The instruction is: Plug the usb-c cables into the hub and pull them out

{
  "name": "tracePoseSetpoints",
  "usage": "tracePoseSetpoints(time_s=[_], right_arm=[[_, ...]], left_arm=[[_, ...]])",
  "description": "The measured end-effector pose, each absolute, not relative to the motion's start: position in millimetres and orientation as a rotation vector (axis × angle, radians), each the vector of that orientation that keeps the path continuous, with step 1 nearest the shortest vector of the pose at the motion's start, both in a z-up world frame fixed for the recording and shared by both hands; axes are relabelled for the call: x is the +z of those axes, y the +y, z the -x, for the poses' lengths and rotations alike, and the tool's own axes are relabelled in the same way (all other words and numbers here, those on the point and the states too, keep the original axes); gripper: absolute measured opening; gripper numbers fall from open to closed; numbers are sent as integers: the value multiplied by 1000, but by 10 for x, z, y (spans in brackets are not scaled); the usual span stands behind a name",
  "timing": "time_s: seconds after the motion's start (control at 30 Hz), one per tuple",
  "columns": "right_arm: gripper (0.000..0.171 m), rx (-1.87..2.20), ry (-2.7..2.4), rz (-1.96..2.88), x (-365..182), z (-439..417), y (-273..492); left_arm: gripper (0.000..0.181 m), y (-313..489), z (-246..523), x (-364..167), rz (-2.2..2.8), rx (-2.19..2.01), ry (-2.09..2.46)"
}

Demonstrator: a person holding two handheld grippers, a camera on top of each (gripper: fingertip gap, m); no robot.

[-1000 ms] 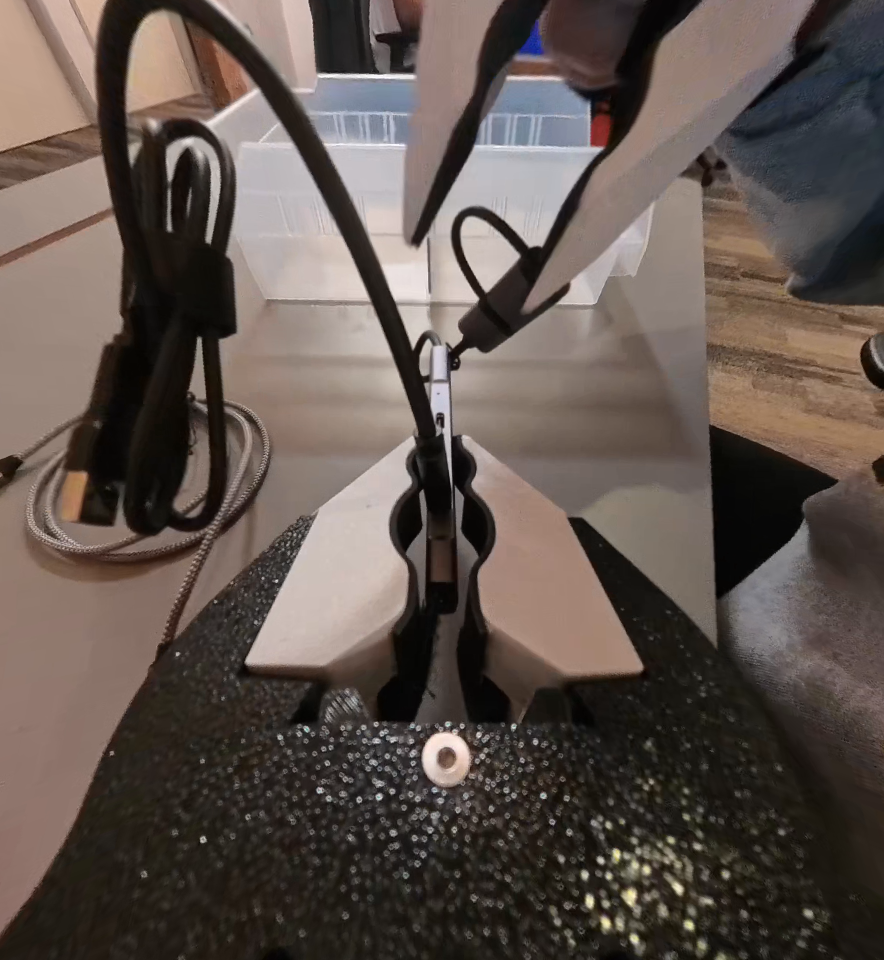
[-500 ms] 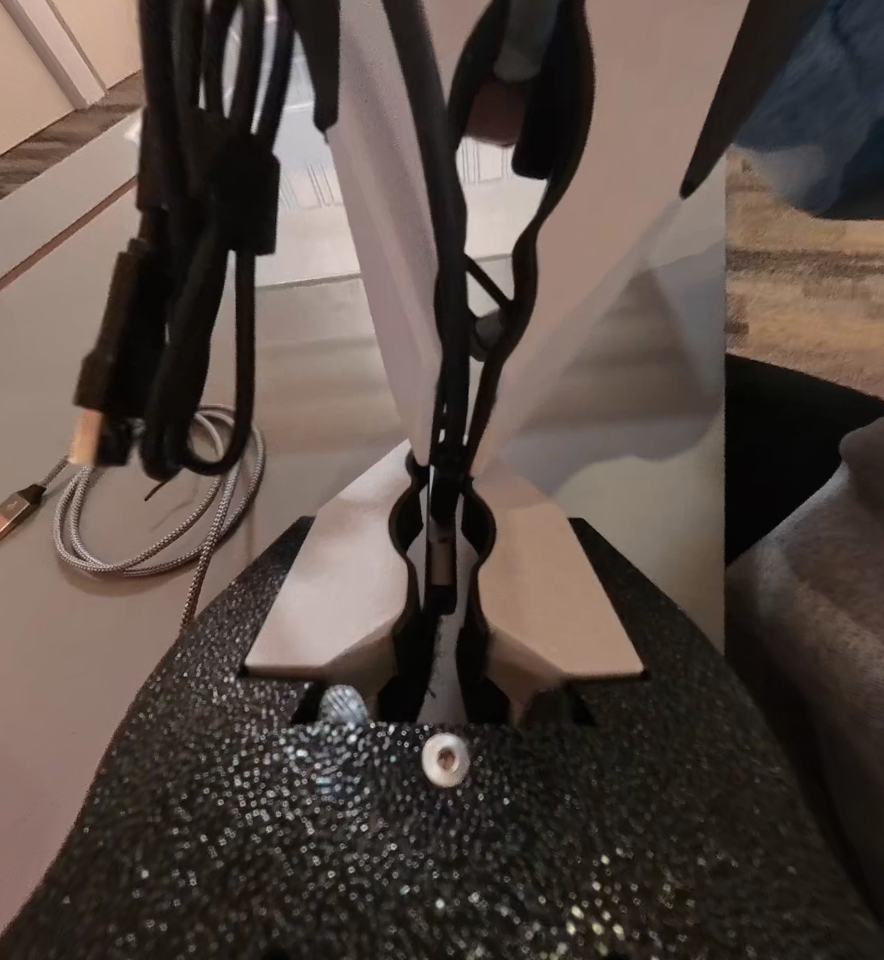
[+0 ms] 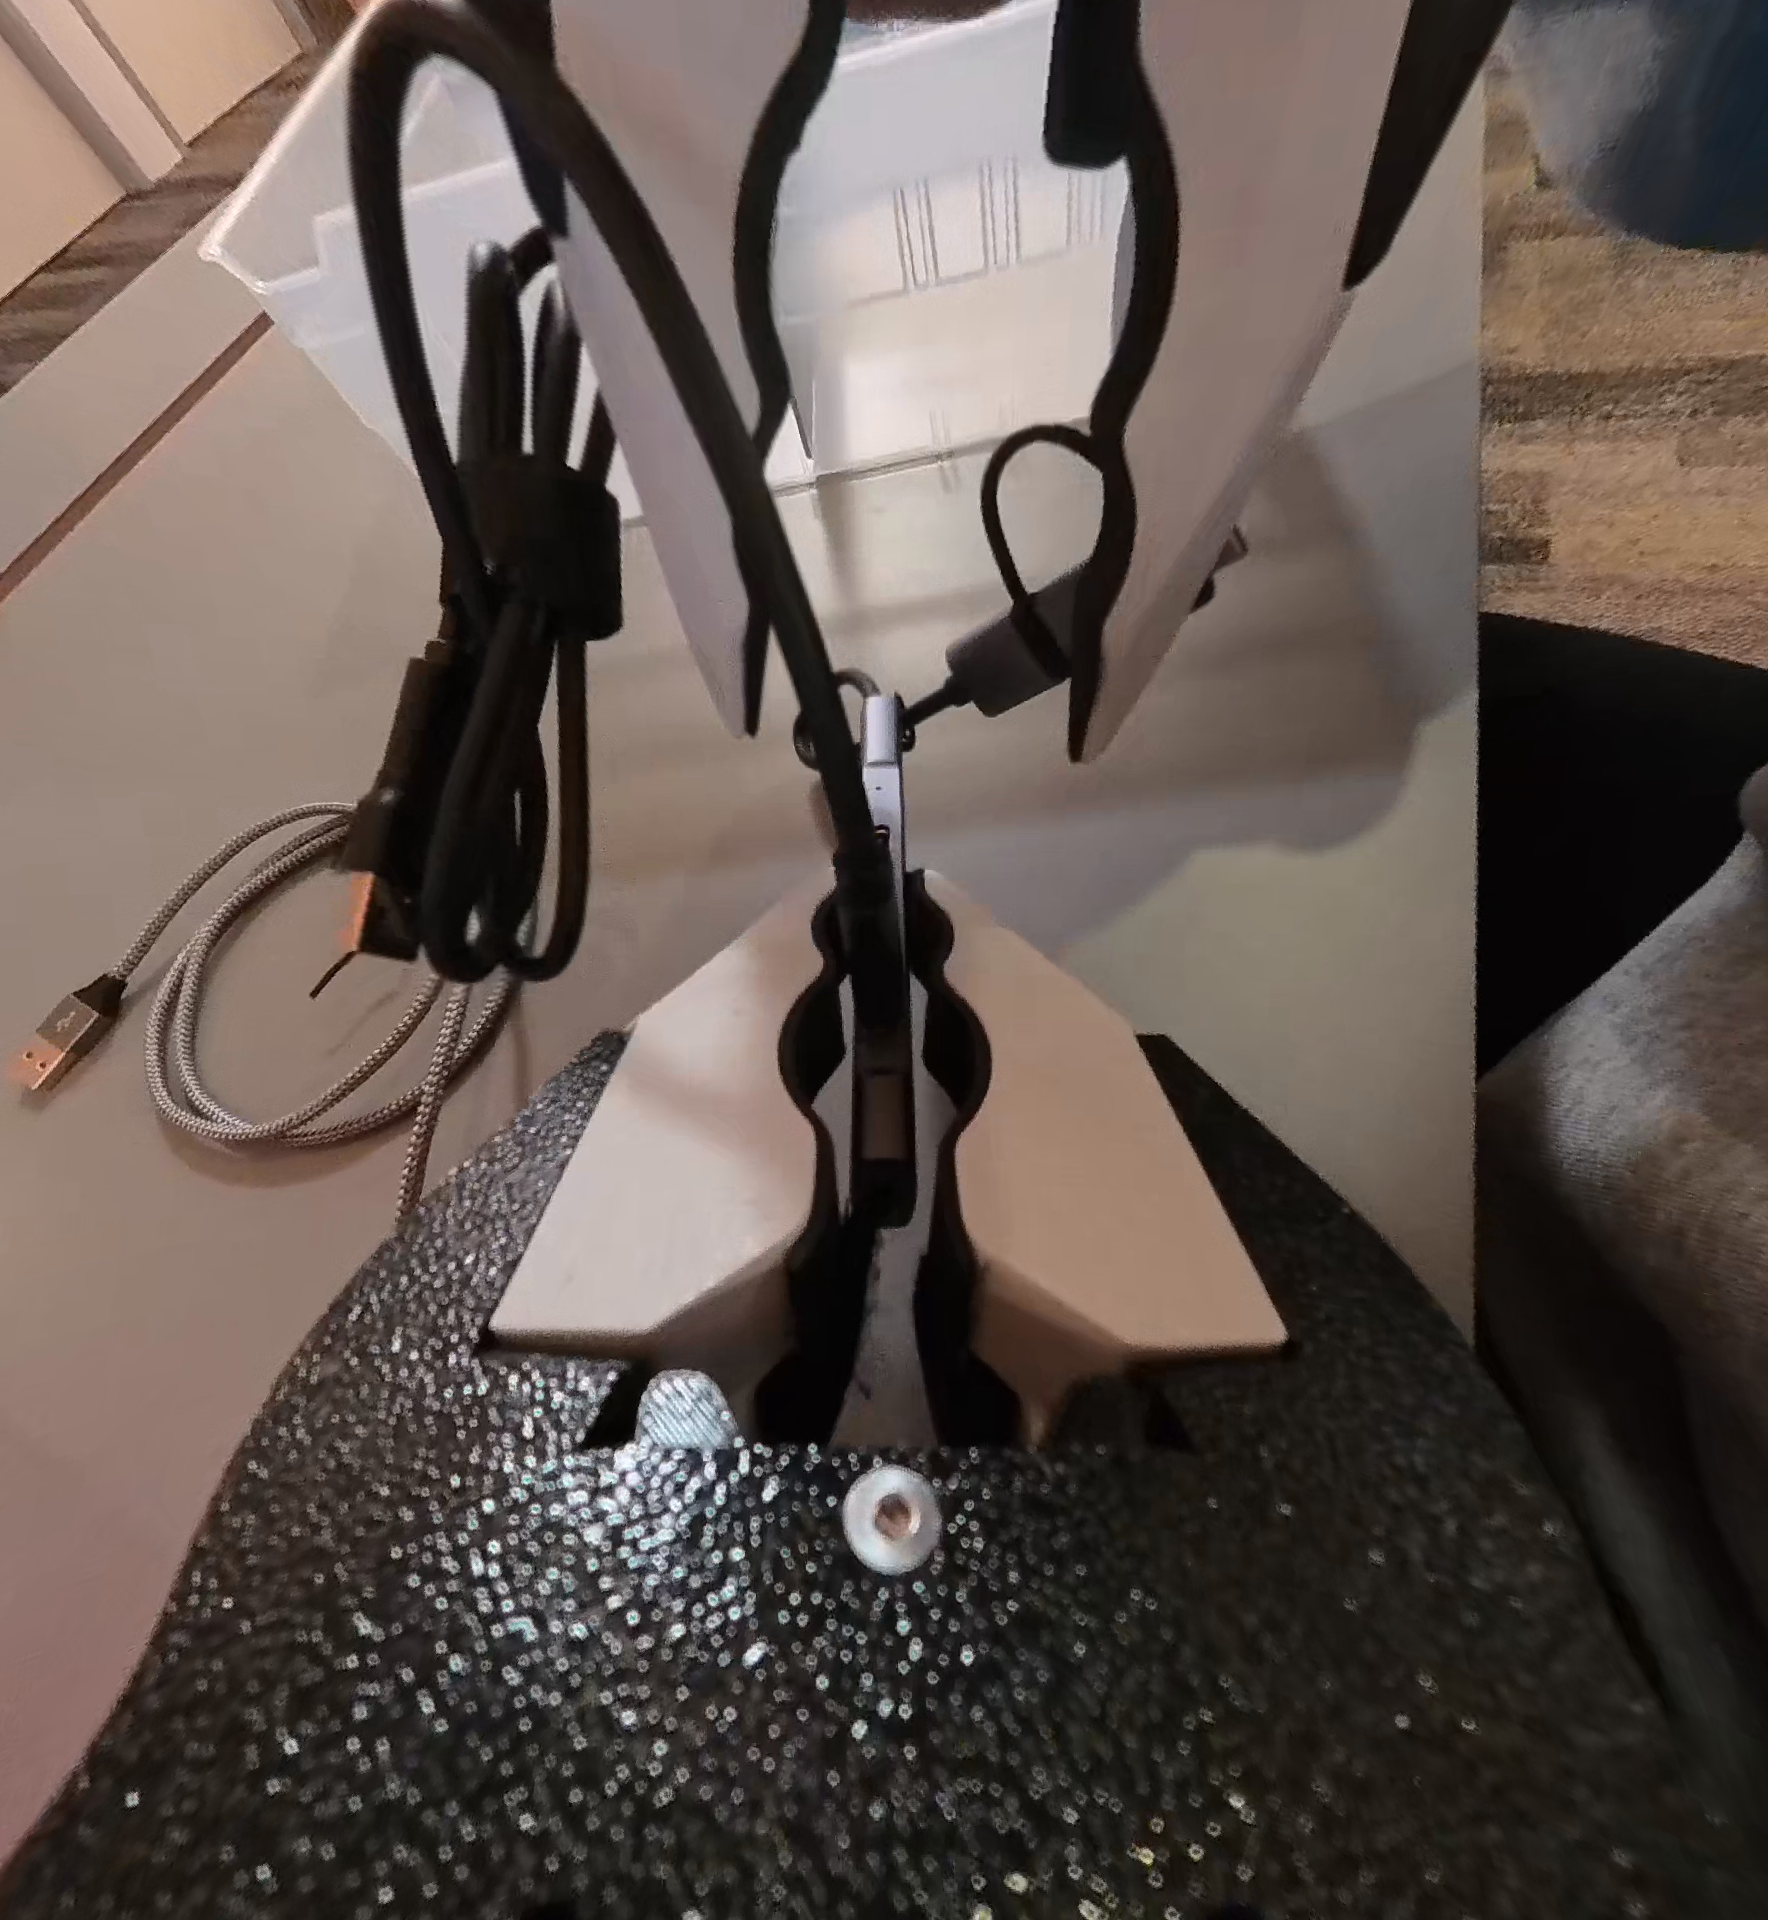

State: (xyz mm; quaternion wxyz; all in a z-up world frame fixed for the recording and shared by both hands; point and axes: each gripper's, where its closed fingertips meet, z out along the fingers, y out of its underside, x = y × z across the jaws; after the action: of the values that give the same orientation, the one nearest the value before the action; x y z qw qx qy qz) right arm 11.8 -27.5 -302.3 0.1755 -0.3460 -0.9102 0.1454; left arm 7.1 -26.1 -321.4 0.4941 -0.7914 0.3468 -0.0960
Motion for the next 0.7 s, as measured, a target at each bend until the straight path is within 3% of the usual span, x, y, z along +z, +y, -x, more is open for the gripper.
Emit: tracePoseSetpoints(time_s=[0.27, 0.53, 0.7], right_arm=[[42, 642, -2544, 1109, -2966, -27, -370], [36, 620, -2520, 1139, -2985, 53, -382], [14, 548, -2520, 1121, -3019, 91, -391]], left_arm=[[7, -265, -25, -3104, 1886, -227, 806], [7, -278, -28, -3069, 1862, -219, 820], [7, -270, -27, -3085, 1857, -251, 803]])
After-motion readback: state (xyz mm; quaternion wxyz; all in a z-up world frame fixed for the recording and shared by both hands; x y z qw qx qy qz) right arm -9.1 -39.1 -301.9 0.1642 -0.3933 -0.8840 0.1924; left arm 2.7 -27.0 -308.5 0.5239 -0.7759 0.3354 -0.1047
